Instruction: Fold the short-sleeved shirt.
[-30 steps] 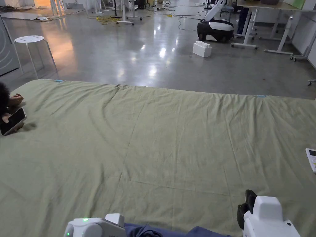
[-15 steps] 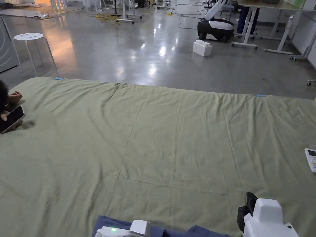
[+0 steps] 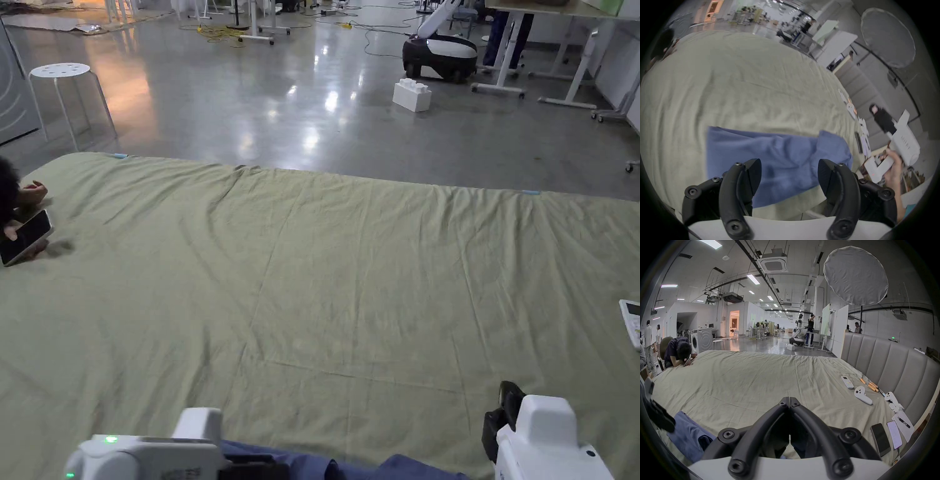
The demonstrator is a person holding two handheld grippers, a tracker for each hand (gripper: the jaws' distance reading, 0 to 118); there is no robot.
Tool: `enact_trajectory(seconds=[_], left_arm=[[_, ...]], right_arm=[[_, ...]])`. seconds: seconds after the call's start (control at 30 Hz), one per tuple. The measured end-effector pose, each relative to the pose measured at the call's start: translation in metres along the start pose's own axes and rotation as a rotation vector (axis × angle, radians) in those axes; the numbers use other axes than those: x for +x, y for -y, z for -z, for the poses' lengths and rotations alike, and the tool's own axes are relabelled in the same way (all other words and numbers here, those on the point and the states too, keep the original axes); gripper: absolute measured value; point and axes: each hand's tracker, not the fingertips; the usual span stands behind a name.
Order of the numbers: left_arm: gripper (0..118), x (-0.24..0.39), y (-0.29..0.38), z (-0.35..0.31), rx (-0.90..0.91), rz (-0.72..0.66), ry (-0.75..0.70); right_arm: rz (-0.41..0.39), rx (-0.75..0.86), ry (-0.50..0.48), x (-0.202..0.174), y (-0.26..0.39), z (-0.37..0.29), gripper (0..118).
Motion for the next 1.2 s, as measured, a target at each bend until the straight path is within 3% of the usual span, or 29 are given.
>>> enact_trajectory(seconds=[0.23, 0.37, 0.47, 0.57, 0.67, 0.7, 0.8, 0.93, 1.13, 1.2], left_arm=[[79, -0.11, 0.0, -0.015, 0.041, -0.221, -0.016], [79, -0.148, 0.015, 0.008, -0.055, -0.341, 0.182], [79, -0.159, 0.028, 0.028, -0.086, -0.407, 0.29], [78, -0.125, 0.028, 0.014, -0.015, -0.416, 0.355], [76, -0.128, 0.041, 0.036, -0.018, -0.448, 0.374], [72, -0.126, 0.04, 0.037, -0.021, -0.436, 0.37], [26, -0.128, 0.03, 0.031, -0.036, -0.372, 0.252], [16, -0.111, 0.029, 0.02, -0.029, -0.389, 0.282], [14, -0.078, 0.013, -0.005, -0.009, -0.284, 0.257], [14, -0.114, 0.008, 0.007, -0.004, -0.223, 0.219]], right_arm=[[0.012, -0.001, 0.004, 0.003, -0.003, 0.0, 0], [0.017, -0.005, 0.008, 0.003, -0.002, 0.001, 0], [0.014, -0.014, 0.019, 0.002, -0.002, 0.001, 0], [0.047, -0.045, 0.01, 0.003, 0.0, 0.001, 0], [0.027, -0.04, 0.015, 0.003, 0.0, 0.0, 0], [0.023, -0.041, 0.015, 0.003, -0.001, 0.0, 0], [0.025, -0.043, 0.015, 0.004, -0.001, -0.002, 0], [0.021, -0.047, 0.017, 0.005, -0.001, -0.001, 0], [0.013, -0.052, 0.014, 0.004, -0.001, -0.002, 0], [0.012, -0.052, 0.013, 0.004, -0.002, -0.002, 0]])
